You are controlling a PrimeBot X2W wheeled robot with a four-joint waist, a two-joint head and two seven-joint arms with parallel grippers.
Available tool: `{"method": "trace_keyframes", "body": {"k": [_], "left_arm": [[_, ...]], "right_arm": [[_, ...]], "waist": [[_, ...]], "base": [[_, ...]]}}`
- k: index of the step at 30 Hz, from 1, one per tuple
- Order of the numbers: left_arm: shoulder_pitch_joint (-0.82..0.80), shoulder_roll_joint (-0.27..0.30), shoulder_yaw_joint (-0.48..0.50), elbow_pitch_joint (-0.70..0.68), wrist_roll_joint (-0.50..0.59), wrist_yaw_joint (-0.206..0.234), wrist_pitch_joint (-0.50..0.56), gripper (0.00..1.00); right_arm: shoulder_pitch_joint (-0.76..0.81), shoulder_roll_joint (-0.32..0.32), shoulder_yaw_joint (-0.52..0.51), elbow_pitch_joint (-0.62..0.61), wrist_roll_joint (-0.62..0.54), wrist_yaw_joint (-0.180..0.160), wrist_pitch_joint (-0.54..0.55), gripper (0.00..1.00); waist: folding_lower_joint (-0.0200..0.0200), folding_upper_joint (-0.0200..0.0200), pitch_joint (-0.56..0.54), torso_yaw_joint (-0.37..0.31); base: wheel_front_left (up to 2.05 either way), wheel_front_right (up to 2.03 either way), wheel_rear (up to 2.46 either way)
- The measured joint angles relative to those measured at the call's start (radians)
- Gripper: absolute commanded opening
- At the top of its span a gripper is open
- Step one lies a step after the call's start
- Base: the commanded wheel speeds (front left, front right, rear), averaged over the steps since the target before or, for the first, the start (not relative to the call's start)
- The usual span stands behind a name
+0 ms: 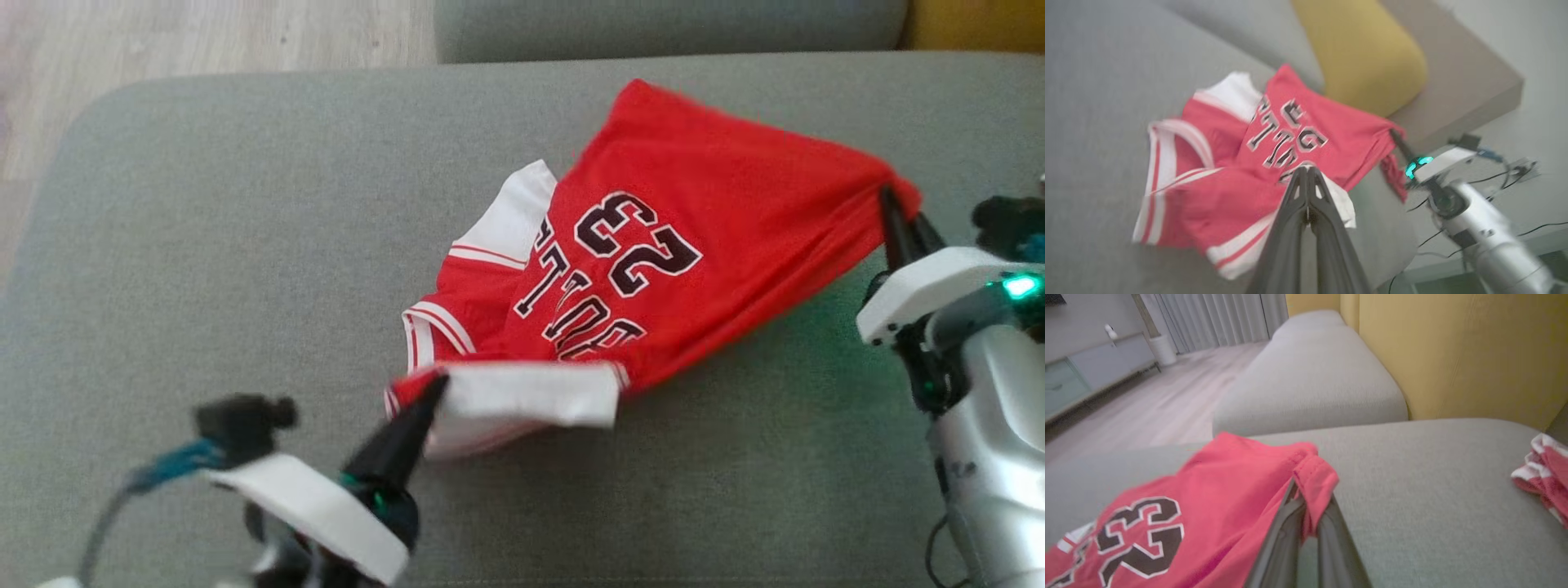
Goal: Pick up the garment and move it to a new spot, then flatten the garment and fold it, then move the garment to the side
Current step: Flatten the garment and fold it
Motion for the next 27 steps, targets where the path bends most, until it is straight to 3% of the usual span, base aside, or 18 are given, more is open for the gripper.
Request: {"method": "trace_keyframes", "body": {"k": [1,5,12,19,22,27], "left_arm": [[0.0,0.0,0.0,0.0,0.0,0.0,0.0,0.0],[0.0,0.0,0.053,-0.193,-0.081,0.024,-0.002,0.0],[-0.018,0.001,0.134,-0.426,-0.153,0.093,-0.005,0.0],[-0.24,0.038,0.201,-0.555,-0.142,0.157,0.069,0.0],[-0.429,0.066,0.221,-0.546,-0.132,0.188,0.125,0.0],[-0.657,0.092,0.215,-0.415,-0.118,0.197,0.171,0.0]], "right_arm": [[0.0,0.0,0.0,0.0,0.0,0.0,0.0,0.0],[0.084,0.007,-0.049,-0.188,0.091,0.0,0.043,0.0],[0.24,0.056,-0.167,-0.654,0.24,0.0,0.209,0.0],[0.271,0.109,-0.276,-1.087,0.311,0.0,0.417,0.0],[0.224,0.123,-0.29,-1.193,0.332,0.0,0.52,0.0],[0.098,0.122,-0.274,-1.179,0.303,0.0,0.597,0.0]], "waist": [[0.0,0.0,0.0,0.0],[0.0,0.0,-0.029,-0.005],[0.0,0.0,-0.074,-0.034],[0.0,0.0,-0.084,-0.071],[0.0,0.0,-0.062,-0.083],[0.0,0.0,-0.004,-0.088]], "base": [[0.0,0.0,0.0],[0.0,0.0,0.0],[0.0,0.0,0.0],[0.0,0.0,0.0],[0.0,0.0,0.0],[0.0,0.0,0.0]]}}
